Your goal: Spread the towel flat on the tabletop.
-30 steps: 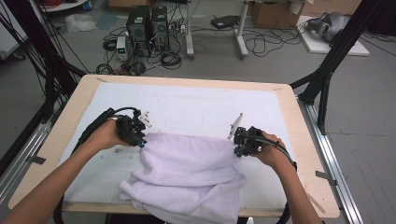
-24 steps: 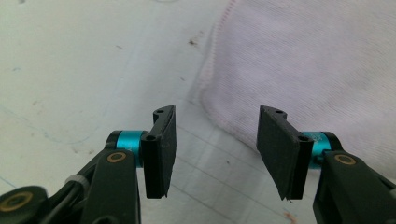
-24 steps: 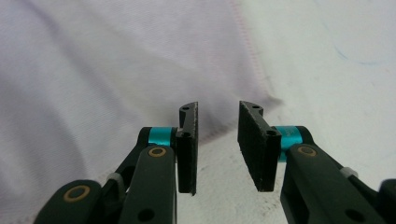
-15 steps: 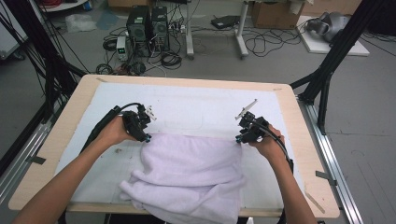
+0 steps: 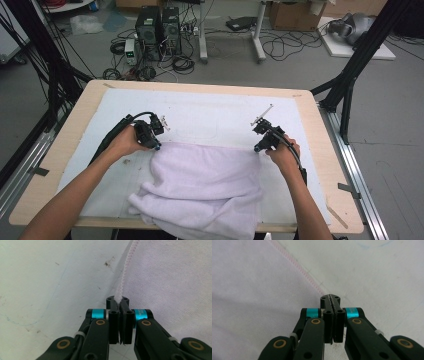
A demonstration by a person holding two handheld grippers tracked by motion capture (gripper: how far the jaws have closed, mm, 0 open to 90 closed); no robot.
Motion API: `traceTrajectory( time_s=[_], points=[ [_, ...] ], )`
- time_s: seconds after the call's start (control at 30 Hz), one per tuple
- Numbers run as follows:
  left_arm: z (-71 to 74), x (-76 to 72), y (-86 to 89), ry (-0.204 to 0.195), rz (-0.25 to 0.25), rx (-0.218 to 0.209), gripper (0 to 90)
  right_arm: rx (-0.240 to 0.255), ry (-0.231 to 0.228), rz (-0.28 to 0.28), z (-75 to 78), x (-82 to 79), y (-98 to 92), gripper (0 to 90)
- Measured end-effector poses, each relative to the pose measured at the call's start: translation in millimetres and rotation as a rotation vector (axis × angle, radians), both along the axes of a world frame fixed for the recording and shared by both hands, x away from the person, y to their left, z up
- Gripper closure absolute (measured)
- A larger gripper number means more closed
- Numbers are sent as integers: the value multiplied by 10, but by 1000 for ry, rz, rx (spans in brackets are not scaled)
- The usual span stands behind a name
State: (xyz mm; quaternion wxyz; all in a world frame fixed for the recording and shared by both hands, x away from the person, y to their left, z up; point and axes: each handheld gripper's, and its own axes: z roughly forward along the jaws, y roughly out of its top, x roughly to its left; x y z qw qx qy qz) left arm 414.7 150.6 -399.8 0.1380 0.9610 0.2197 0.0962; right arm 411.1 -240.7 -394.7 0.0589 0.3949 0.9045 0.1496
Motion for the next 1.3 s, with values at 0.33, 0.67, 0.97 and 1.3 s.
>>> traceTrajectory(
  time_s=[0.33, 0.67, 0.97, 1.3],
  points=[
    [56, -16, 26, -37, 6, -20, 873, 51, 16, -75, -33, 27, -56, 617],
    [60, -26, 29, -42, -3, -19, 873, -28, 49, -71, -130, 64, 54, 687],
    [91, -27, 49, -44, 0, -34, 873, -65, 58, -75, -110, 60, 149, 888],
    [323, 191, 162, -68, 64, -103, 873, 58, -141, -96, 215, 106, 63, 889]
  ],
)
